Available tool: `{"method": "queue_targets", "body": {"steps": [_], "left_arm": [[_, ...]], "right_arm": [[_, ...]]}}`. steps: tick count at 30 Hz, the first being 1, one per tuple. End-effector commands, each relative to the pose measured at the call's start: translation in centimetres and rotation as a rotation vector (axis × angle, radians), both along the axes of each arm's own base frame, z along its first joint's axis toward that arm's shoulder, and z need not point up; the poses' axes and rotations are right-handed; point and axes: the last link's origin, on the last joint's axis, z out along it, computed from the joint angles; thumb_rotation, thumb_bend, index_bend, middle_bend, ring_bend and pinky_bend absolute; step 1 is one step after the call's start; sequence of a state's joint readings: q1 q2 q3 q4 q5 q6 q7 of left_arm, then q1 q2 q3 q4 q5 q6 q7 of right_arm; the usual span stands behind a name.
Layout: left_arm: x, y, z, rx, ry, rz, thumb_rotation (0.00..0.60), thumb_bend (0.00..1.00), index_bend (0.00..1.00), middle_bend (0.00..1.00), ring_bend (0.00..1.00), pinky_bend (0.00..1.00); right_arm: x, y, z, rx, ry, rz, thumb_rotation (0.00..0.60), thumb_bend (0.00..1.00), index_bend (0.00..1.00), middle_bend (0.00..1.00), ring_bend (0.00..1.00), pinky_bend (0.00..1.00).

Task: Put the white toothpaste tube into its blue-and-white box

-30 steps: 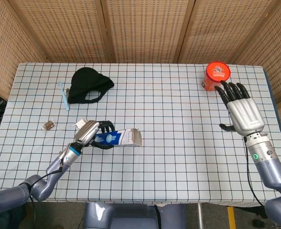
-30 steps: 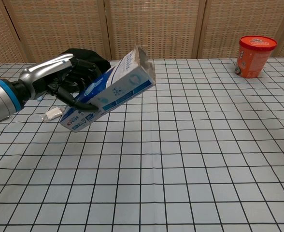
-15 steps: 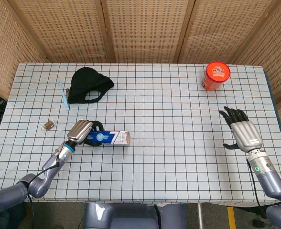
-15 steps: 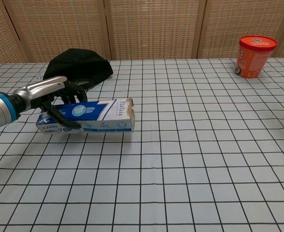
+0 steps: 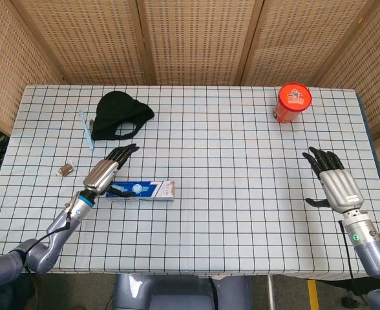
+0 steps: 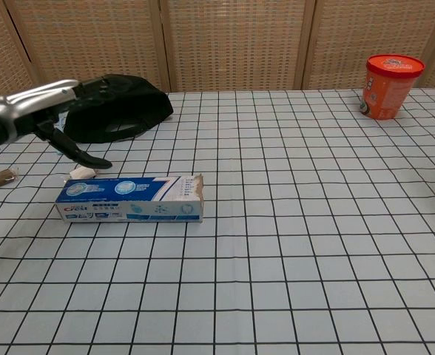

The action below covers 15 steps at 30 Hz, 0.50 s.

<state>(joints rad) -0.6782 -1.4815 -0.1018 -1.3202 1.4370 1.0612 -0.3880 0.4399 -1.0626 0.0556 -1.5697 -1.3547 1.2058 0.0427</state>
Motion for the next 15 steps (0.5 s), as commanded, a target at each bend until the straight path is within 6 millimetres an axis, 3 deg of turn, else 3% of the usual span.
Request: {"method": "queue_targets", "body": {"steps": [1, 8, 15], "left_arm": [[-1.7, -2.4, 4.5, 0.139, 0.054, 0.015, 0.600, 0.00, 0.00, 0.00, 0.00, 0.00], [-6.7, -8.7, 10.0, 0.366, 0.274, 0.233, 0.600, 0.00, 0.00, 0.00, 0.00, 0.00], [-8.6, -13.1, 12.9, 0.461, 0.319, 0.347, 0.600, 0.00, 0.00, 0.00, 0.00, 0.00]], "right_arm": [[-0.5, 1.8, 0.5, -0.023, -0.013, 0.023, 0.600, 0.00, 0.00, 0.00, 0.00, 0.00], [-2.3, 5.4, 1.1, -0.095, -0.011, 0.021, 0.600, 0.00, 0.00, 0.00, 0.00, 0.00], [-3.3, 7.8, 0.9, -0.164, 0.069, 0.048, 0.600, 0.00, 0.00, 0.00, 0.00, 0.00]]}}
